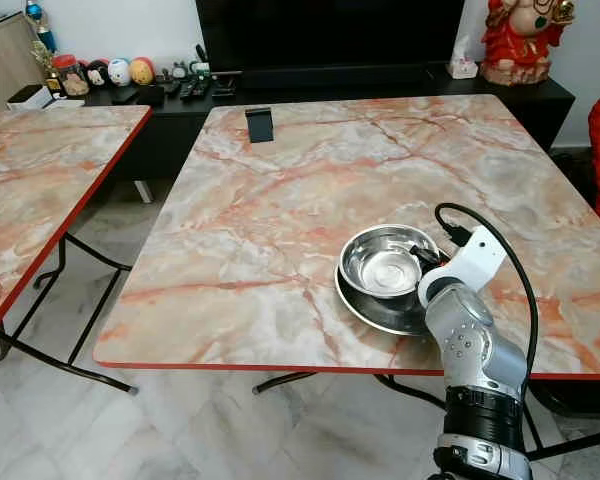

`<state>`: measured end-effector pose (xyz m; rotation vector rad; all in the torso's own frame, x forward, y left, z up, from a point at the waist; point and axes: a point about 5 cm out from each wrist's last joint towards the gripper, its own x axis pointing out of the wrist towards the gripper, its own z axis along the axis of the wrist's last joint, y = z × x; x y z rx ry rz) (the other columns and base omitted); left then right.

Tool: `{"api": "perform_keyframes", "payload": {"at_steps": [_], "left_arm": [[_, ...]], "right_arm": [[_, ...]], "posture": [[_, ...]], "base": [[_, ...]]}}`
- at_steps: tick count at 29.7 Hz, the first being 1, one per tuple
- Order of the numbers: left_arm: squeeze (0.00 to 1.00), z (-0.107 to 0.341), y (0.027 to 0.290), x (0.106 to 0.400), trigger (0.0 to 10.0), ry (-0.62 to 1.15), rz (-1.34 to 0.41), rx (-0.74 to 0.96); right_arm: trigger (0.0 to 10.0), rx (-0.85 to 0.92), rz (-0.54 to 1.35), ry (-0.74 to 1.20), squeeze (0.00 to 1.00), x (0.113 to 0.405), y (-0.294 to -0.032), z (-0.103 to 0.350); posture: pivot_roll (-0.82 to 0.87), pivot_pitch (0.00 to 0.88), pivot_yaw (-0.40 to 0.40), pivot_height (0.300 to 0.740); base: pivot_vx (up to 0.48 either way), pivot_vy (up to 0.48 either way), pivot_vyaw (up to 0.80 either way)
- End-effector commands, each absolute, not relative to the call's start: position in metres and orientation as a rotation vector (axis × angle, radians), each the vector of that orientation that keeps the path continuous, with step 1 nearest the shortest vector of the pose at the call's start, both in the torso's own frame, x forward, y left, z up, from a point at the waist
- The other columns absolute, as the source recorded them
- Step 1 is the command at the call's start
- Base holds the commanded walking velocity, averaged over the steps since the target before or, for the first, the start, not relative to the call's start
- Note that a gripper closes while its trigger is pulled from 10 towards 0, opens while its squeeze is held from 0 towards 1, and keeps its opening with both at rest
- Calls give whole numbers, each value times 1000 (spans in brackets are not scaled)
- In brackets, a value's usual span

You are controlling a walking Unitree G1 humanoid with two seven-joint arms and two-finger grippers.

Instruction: Setting the table

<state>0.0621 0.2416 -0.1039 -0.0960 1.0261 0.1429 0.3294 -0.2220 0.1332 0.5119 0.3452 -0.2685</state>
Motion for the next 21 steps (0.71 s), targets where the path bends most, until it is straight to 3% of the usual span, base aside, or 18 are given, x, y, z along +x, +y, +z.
{"api": "perform_keyframes", "payload": {"at_steps": [1, 18, 19, 20, 21], "left_arm": [[0, -104, 246, 55, 10000, 1053, 142, -82], [0, -104, 247, 55, 10000, 1054, 140, -79], [0, -104, 247, 55, 10000, 1054, 140, -79], [0, -104, 247, 55, 10000, 1053, 140, -79], [0, -104, 247, 55, 10000, 1053, 140, -78]], "right_arm": [[10000, 490, -276, 365, 0, 328, -222, 131], [10000, 466, -331, 393, 0, 324, -227, 122], [10000, 461, -341, 392, 86, 324, -229, 122], [10000, 457, -348, 390, 475, 324, -230, 122], [10000, 454, -349, 387, 1000, 324, -231, 122]], "posture": [[-144, 0, 62, 740], [-138, 0, 63, 740], [-137, 0, 64, 740], [-139, 0, 64, 740], [-140, 0, 66, 740]], "base": [[0, 0, 0], [0, 0, 0], [0, 0, 0], [0, 0, 0], [0, 0, 0]]}}
